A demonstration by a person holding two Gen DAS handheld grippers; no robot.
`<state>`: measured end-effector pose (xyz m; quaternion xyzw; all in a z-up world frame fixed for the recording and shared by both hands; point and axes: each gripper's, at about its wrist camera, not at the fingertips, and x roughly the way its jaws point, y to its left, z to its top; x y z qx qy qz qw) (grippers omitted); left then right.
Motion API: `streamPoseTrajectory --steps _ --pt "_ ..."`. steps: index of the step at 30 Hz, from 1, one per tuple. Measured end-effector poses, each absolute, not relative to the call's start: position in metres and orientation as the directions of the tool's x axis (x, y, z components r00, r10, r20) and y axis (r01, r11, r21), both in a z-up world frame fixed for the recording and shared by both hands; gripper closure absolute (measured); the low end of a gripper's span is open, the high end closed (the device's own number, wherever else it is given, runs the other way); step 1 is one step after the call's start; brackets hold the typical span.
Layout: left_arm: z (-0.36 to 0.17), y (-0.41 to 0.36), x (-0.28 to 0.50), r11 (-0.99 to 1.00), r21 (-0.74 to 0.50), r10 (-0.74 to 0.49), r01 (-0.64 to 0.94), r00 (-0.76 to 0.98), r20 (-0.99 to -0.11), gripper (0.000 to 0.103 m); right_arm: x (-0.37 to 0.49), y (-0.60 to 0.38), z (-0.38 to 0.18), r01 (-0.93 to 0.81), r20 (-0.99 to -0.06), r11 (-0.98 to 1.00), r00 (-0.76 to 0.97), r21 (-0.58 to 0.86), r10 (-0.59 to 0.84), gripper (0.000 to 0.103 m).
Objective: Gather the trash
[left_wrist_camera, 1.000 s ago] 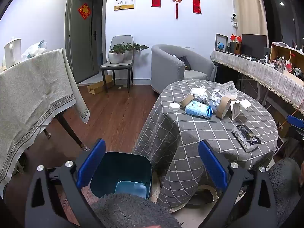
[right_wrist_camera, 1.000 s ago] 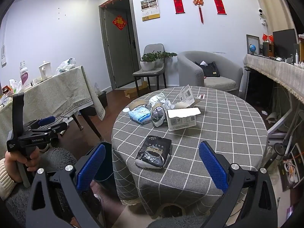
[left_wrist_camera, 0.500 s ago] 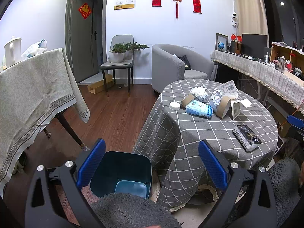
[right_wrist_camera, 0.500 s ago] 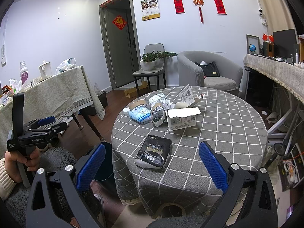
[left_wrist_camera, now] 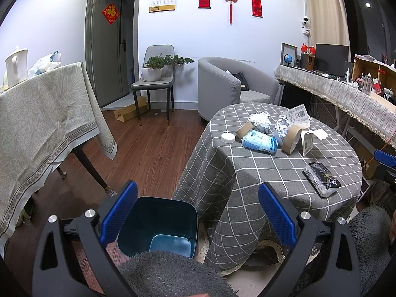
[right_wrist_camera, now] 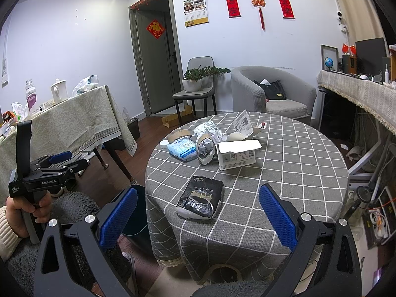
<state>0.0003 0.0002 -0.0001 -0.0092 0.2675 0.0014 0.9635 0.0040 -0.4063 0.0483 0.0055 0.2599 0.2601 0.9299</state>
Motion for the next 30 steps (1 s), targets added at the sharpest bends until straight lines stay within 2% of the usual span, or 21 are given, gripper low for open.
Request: streamPoseTrajectory --steps 30 --pt "-0.0010 0.0059 0.0028 0.999 -0.027 0.009 -0.028 0.846 -0.533 0.004 0.0024 -0.4061 0.0496 -0.482 -0.480 0.865 0.731 0.140 0.485 0.003"
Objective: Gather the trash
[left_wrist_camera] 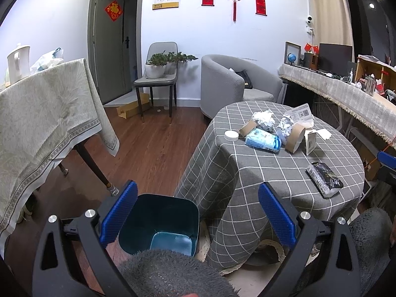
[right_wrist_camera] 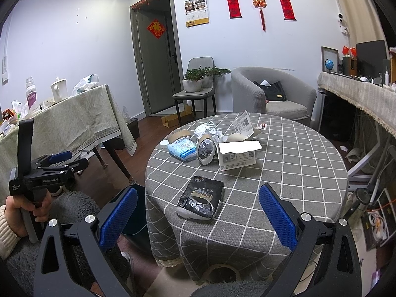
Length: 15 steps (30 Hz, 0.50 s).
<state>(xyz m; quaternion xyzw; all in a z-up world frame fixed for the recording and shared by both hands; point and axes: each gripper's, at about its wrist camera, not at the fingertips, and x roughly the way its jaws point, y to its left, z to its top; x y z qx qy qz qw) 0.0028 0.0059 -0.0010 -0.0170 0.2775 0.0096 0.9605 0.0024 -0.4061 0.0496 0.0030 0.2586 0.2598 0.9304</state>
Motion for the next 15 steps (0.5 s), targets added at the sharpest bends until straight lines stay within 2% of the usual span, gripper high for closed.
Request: streamPoseTrajectory --steps 15 --pt "-0.0012 0.0017 0.0005 0.999 -0.037 -0.018 -0.001 0.851 -0.525 0.004 0.0028 -0.4056 0.0512 -0.483 -0.480 0.866 0.733 0.134 0.483 0.003"
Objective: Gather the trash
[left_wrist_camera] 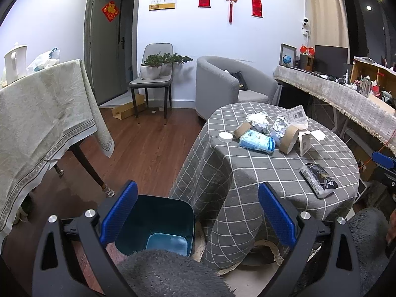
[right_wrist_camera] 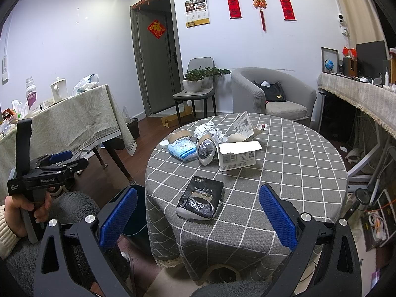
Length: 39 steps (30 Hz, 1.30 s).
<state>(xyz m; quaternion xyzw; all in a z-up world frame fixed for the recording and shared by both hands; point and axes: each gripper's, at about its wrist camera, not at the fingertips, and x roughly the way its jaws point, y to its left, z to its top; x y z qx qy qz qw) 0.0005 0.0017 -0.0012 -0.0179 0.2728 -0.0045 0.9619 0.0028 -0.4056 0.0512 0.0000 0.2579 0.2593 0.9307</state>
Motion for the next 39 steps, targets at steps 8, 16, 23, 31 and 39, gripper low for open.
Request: streamPoseTrajectory --steps 8,16,23,31,39 --pt "0.003 0.001 0.001 1.000 -0.022 0.001 -0.015 0.847 -0.532 0.004 0.002 -0.408 0.058 -0.484 -0.478 0.866 0.735 0.127 0.481 0.003" --pt "0.007 -0.001 0.005 0.997 -0.072 -0.048 0.011 0.841 -0.539 0.004 0.010 -0.409 0.065 -0.454 -0.491 0.883 0.745 0.123 0.452 0.003" --pt "0.007 -0.038 0.016 0.980 -0.122 -0.197 0.155 0.806 -0.558 0.005 0.042 -0.422 0.064 -0.410 -0.511 0.903 0.754 0.123 0.412 0.003" --pt "-0.011 -0.105 0.032 0.960 -0.125 -0.276 0.253 0.753 -0.597 0.016 0.088 -0.427 0.063 -0.411 -0.524 0.906 0.753 0.097 0.398 0.003" --pt "-0.026 -0.165 0.042 0.964 -0.026 -0.224 0.266 0.751 -0.622 0.020 0.123 -0.424 0.055 -0.471 -0.554 0.877 0.709 0.090 0.437 0.003"
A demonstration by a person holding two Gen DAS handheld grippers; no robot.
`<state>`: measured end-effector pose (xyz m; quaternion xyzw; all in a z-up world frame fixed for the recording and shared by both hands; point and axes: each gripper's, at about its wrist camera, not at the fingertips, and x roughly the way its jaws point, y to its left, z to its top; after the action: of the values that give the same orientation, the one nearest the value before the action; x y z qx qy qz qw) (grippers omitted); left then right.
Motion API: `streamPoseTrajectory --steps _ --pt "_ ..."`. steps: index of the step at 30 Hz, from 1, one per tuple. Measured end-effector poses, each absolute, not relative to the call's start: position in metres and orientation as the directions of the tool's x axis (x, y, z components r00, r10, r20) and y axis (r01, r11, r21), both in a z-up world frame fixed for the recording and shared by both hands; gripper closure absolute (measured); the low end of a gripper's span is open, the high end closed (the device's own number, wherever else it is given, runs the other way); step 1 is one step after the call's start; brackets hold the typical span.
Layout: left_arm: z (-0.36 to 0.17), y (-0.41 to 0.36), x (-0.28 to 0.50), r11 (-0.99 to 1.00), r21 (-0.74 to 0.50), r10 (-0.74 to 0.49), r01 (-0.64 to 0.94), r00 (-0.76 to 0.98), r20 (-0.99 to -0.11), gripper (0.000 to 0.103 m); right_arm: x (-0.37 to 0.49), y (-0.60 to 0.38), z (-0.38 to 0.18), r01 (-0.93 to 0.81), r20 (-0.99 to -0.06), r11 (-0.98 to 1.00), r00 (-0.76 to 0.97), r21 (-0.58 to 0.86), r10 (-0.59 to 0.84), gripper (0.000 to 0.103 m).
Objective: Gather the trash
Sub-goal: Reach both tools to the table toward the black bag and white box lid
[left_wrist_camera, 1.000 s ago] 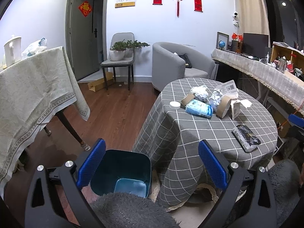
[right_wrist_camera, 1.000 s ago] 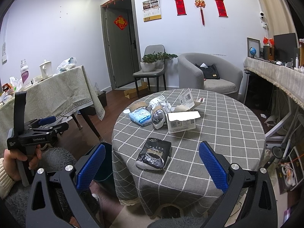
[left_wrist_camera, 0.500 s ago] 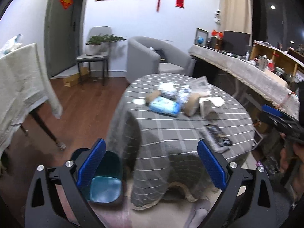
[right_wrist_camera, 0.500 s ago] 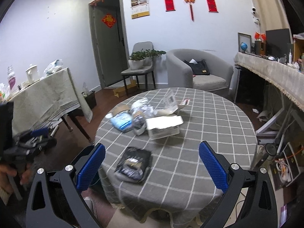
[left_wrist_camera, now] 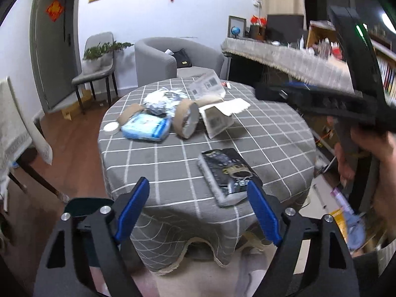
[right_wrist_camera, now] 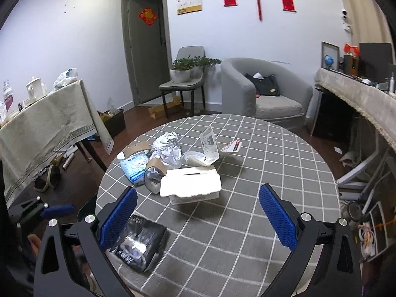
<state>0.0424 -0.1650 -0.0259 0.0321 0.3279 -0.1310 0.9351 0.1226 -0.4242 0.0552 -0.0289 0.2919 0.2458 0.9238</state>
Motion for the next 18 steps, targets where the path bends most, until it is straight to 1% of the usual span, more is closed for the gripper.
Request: streamPoseTrajectory --steps 4,10,12,13,14,15,16,18 --pt "-0.034 -0.182 0.048 0.964 -0.057 -0.237 0.261 0.738 -0.632 0.020 0.137 -0.427 0.050 -0.494 -0.554 0.861 0.685 0.123 0.472 0.003" --pt "-0.043 -0.204 0.058 0.968 -0.035 -0.214 0.247 0.750 -0.626 0.020 0.146 -0.433 0.041 -0.496 -0.563 0.853 0.664 0.161 0.492 0.003" --pt "-0.047 -0.206 0.064 0.971 -0.044 -0.211 0.236 0.752 -0.624 0.024 0.145 -0.432 0.038 -0.505 -0.568 0.850 0.659 0.154 0.494 0.003" --pt "-0.048 -0.207 0.066 0.969 -0.049 -0.217 0.240 0.750 -0.625 0.031 0.145 -0.431 0.037 -0.511 -0.568 0.846 0.656 0.151 0.497 0.003" --pt "-0.049 -0.208 0.069 0.966 -0.053 -0.229 0.253 0.743 -0.629 0.035 0.145 -0.430 0.036 -0.519 -0.570 0.841 0.649 0.150 0.503 0.003" --pt "-0.051 -0.209 0.070 0.964 -0.050 -0.232 0.259 0.741 -0.630 0.036 0.146 -0.429 0.035 -0.524 -0.574 0.838 0.644 0.151 0.506 0.003" --pt "-0.052 -0.208 0.071 0.964 -0.051 -0.235 0.262 0.740 -0.631 0.041 0.147 -0.427 0.034 -0.529 -0.576 0.835 0.639 0.151 0.510 0.003" --pt "-0.053 -0.205 0.073 0.963 -0.061 -0.241 0.262 0.736 -0.632 0.044 0.147 -0.423 0.035 -0.539 -0.575 0.829 0.635 0.148 0.516 0.003"
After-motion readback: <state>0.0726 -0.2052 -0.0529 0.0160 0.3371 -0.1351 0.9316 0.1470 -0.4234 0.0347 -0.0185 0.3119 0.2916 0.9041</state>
